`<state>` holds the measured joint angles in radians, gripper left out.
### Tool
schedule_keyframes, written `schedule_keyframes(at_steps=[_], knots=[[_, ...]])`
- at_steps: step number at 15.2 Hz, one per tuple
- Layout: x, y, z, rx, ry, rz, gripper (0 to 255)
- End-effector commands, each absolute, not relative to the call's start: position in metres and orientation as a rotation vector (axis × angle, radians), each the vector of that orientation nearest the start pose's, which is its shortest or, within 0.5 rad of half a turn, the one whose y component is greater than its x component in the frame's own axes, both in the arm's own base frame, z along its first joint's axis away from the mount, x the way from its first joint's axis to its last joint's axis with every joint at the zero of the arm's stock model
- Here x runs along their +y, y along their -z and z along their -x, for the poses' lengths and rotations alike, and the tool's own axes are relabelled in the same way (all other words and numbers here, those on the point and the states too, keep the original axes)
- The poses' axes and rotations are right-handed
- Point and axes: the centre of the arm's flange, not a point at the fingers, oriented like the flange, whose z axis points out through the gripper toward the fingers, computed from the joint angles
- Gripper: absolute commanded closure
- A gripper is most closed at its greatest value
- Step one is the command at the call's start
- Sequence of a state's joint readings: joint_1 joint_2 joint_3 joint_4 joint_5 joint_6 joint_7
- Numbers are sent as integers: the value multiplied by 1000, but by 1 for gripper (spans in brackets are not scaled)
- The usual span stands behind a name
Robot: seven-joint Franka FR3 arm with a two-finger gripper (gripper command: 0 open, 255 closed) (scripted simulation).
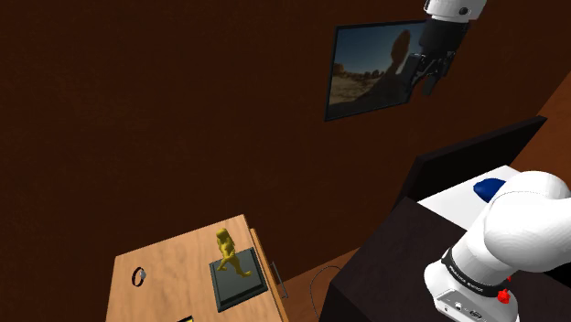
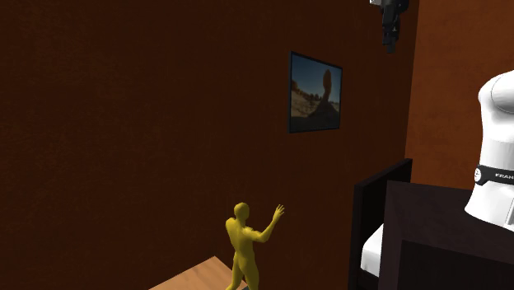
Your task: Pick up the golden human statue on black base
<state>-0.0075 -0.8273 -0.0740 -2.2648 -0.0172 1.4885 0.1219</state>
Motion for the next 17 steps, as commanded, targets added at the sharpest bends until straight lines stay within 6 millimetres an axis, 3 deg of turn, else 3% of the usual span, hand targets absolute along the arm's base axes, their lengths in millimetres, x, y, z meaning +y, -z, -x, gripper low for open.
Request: schedule_keyframes(at_steps=[1, 17], knots=[[-35, -637, -285, 283, 75, 3089, 0], [117, -512, -371, 309, -35, 3091, 0]])
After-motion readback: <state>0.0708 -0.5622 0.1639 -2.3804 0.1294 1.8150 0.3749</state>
